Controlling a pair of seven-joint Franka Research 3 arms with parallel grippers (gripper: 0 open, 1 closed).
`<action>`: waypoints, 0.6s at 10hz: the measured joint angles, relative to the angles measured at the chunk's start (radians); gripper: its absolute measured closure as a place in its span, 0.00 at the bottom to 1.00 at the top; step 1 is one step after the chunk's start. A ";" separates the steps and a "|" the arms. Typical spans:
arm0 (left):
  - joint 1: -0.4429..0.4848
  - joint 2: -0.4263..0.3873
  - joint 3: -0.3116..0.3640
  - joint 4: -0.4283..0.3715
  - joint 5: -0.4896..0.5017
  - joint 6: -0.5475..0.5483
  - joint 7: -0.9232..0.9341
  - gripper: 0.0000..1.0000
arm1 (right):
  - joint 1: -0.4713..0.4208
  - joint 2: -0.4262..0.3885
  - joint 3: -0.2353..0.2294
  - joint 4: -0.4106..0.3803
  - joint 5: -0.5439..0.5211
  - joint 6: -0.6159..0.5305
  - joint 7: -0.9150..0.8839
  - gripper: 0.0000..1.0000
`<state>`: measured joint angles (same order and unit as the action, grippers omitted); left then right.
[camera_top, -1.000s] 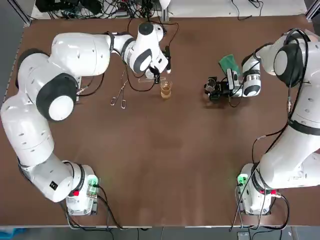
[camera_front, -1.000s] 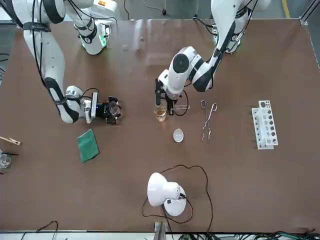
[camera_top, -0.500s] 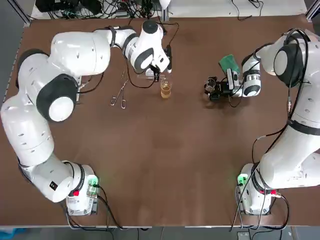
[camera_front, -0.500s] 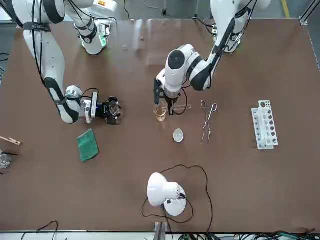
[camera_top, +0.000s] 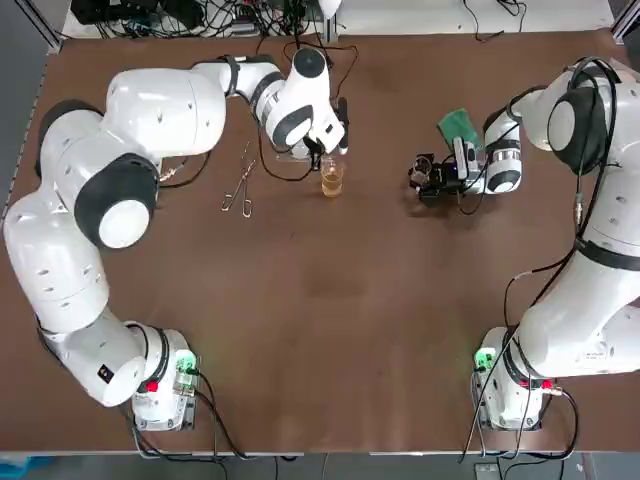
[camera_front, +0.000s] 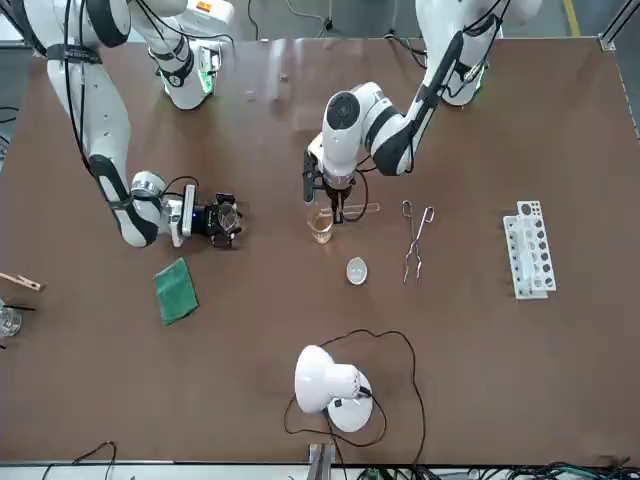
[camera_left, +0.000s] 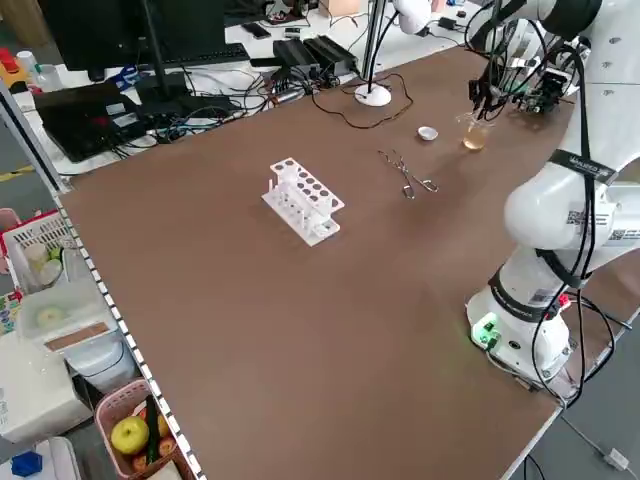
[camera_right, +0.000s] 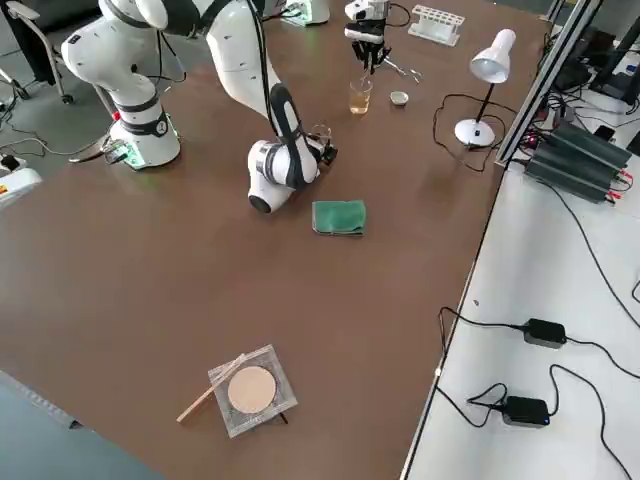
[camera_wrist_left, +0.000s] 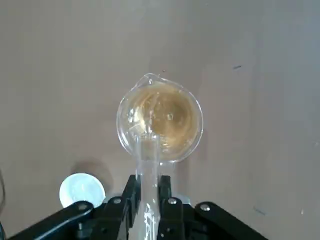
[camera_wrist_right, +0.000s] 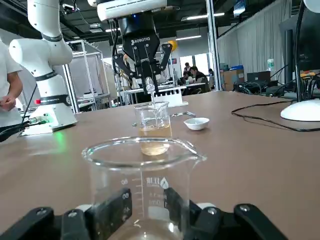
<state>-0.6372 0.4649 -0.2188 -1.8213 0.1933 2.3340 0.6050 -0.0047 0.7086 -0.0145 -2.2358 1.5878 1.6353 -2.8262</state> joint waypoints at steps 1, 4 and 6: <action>-0.002 0.000 0.000 0.000 0.003 -0.003 -0.002 0.79 | 0.000 0.000 0.000 0.000 0.000 0.000 0.000 0.62; -0.007 0.001 0.000 0.002 0.030 -0.025 -0.003 0.79 | 0.000 0.000 0.000 0.000 0.000 0.000 0.000 0.62; -0.009 0.002 0.001 0.018 0.039 -0.056 -0.003 0.79 | 0.000 0.000 0.000 0.000 0.000 0.000 0.000 0.62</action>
<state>-0.6461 0.4665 -0.2182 -1.8035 0.2319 2.2776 0.6018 -0.0047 0.7086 -0.0146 -2.2359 1.5878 1.6353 -2.8261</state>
